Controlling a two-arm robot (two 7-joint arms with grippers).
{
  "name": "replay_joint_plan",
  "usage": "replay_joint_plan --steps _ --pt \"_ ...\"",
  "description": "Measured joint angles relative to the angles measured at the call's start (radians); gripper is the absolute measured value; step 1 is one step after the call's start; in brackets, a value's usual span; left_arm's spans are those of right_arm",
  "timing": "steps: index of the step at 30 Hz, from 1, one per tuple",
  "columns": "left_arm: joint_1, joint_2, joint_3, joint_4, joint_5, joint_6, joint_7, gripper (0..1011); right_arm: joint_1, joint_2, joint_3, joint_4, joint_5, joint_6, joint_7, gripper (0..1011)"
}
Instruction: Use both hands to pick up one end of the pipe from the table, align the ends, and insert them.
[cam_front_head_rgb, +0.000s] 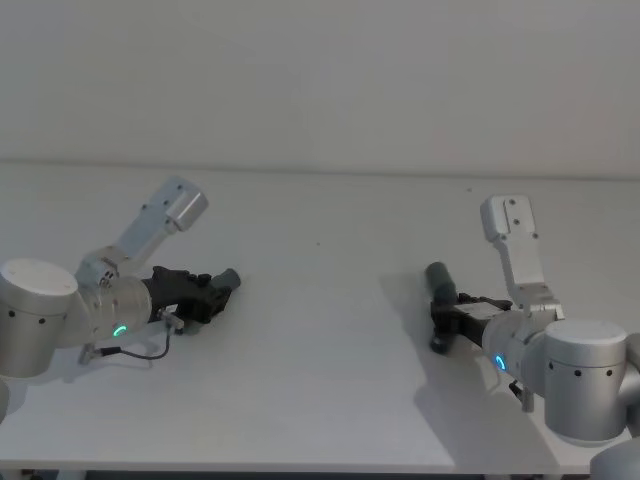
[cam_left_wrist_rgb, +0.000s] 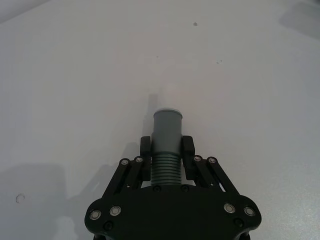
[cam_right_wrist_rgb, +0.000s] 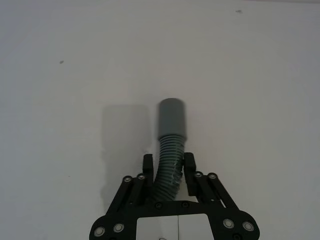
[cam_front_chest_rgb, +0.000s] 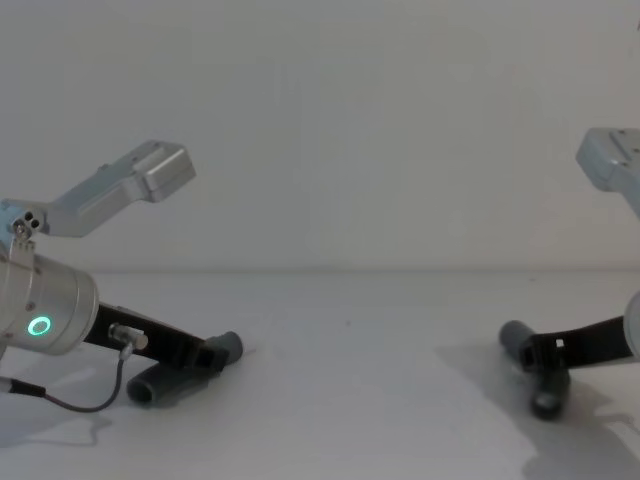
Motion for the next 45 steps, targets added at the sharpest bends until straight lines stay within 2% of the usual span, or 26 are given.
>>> replay_joint_plan --steps 4,22,34,36,45 --pt "0.0 0.0 0.0 0.0 0.0 0.0 0.0 353 0.0 0.0 0.0 0.0 0.0 0.0 0.0 269" --pt "-0.002 0.004 0.005 0.0 0.004 -0.007 -0.015 353 -0.002 0.002 0.0 -0.004 -0.003 -0.011 0.005 264" --pt "-0.019 0.037 0.04 -0.024 0.014 -0.085 -0.097 353 -0.016 0.036 0.006 -0.045 -0.011 -0.103 0.049 264" --pt "-0.023 0.045 0.047 -0.032 0.015 -0.105 -0.117 353 -0.023 0.052 0.008 -0.063 -0.009 -0.134 0.076 264" --pt "-0.039 0.081 0.073 -0.057 0.015 -0.184 -0.195 353 -0.045 0.105 0.014 -0.108 0.01 -0.205 0.174 264"
